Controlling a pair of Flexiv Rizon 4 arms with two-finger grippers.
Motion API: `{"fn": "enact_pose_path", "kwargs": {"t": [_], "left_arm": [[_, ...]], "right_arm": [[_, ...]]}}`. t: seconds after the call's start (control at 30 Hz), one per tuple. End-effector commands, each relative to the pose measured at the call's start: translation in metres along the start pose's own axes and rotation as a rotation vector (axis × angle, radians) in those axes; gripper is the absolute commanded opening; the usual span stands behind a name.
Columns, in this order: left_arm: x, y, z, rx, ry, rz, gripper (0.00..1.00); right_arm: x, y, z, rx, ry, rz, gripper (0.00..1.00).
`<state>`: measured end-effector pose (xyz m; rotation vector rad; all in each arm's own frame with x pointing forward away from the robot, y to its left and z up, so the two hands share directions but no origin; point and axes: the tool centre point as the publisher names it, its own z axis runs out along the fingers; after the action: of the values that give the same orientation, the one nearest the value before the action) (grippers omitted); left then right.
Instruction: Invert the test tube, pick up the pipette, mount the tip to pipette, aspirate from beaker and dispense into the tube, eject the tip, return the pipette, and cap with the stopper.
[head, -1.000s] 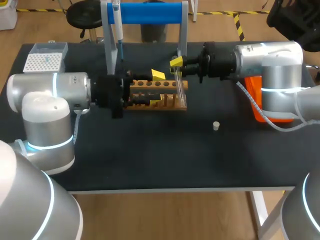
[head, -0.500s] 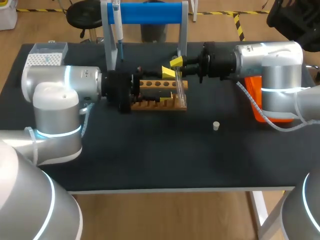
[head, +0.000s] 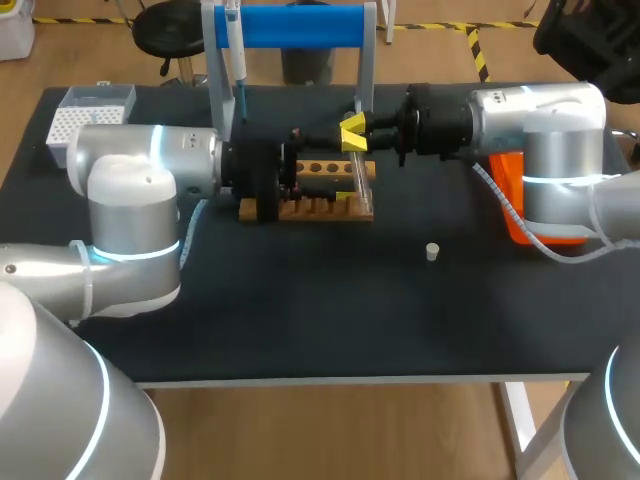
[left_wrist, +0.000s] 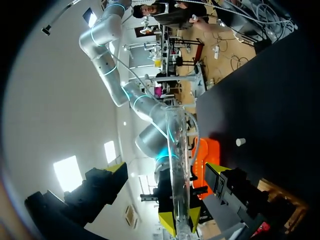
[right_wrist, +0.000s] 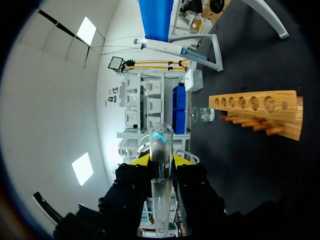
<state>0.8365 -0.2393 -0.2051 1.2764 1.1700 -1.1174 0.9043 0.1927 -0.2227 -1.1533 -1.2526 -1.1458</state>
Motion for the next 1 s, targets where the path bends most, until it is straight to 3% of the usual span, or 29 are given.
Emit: {"fn": "enact_pose_path", "kwargs": {"t": [0.03,0.17,0.63,0.73,1.0], "left_arm": [[0.003,0.001,0.005,-0.003,-0.004,0.002,1.00],[0.002,0.002,0.006,0.000,-0.012,0.005,0.91],[0.002,-0.001,0.011,0.003,-0.040,-0.020,0.84],[0.003,-0.001,0.012,0.011,-0.038,-0.035,0.75],[0.004,0.000,0.017,0.018,-0.039,-0.047,0.73]], "right_arm": [[0.001,0.000,0.000,0.000,-0.003,0.000,0.00],[0.001,0.000,0.000,0.000,-0.003,0.000,0.00],[0.001,0.000,0.000,0.000,-0.003,0.000,0.00],[0.001,0.000,0.000,0.000,-0.003,0.000,0.00],[0.001,0.000,0.000,0.000,-0.003,0.000,0.00]]}}
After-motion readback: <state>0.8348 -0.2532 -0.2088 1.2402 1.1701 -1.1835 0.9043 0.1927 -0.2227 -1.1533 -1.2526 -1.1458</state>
